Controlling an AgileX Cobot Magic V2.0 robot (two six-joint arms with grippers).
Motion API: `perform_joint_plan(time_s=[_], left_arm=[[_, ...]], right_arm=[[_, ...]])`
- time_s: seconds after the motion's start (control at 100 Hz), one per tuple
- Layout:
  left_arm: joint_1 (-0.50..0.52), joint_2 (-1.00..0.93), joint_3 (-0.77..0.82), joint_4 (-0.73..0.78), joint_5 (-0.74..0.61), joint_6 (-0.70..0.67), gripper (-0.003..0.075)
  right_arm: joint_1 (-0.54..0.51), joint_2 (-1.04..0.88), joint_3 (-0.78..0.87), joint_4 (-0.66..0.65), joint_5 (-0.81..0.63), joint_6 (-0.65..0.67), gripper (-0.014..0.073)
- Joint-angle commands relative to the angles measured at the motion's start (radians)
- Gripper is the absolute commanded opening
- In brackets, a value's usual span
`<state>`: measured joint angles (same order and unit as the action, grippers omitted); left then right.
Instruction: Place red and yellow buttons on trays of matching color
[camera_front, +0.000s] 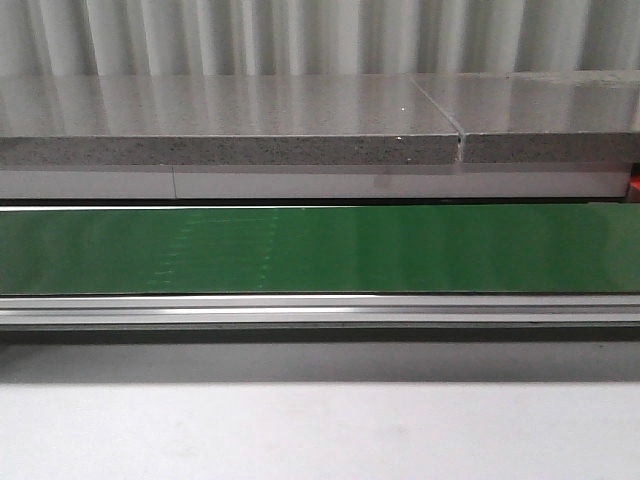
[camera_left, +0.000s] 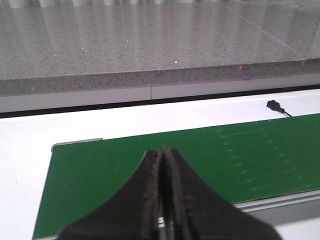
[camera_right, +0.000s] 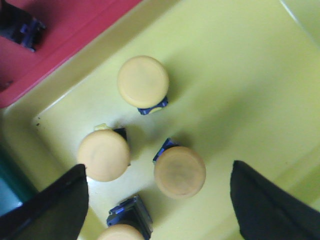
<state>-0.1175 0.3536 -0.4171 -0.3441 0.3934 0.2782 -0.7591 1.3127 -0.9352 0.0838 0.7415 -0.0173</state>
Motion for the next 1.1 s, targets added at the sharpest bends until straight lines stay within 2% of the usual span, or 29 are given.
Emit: perform_joint_plan(time_s=[0.0, 0.12, 0.33, 0.48, 0.64, 0.79, 0.86, 0.93, 1.09], left_arm=[[-0.006, 0.006, -0.026, -0.018, -0.075, 0.0, -0.002], [-0.006, 0.006, -0.026, -0.018, -0.075, 0.0, -0.002], [-0.006, 0.006, -0.026, -0.018, -0.075, 0.0, -0.002], [-0.006, 0.006, -0.026, -0.018, -0.075, 0.0, -0.002], [-0.006, 0.006, -0.026, -0.018, -0.075, 0.0, -0.002], [-0.006, 0.006, -0.026, -0.018, -0.075, 0.0, -0.002], [-0.006, 0.006, -0.026, -0.018, -0.075, 0.0, -0.002], [-0.006, 0.006, -0.026, -0.018, -0.075, 0.0, -0.002], [-0.006, 0.006, -0.026, -0.018, -0.075, 0.0, -0.002]], right_arm=[[0.043, -0.09, -0.031, 0.018, -0.02, -0.004, 0.0582], [0.159, -0.169, -0.031, 0.019, -0.033, -0.021, 0.0582], [0.424, -0.306, -0.024, 0.019, -0.085, -0.058, 0.0582], [0.59, -0.417, 0.031, 0.019, -0.13, -0.088, 0.0582], [0.694, -0.551, 0.14, 0.019, -0.215, -0.127, 0.058], [0.721, -0.681, 0.237, 0.019, -0.228, -0.131, 0.0573], [0.721, -0.736, 0.28, 0.019, -0.229, -0.131, 0.0519], [0.721, -0.783, 0.313, 0.019, -0.229, -0.131, 0.0412], [0.721, -0.86, 0.356, 0.019, -0.226, -0.131, 0.0067]])
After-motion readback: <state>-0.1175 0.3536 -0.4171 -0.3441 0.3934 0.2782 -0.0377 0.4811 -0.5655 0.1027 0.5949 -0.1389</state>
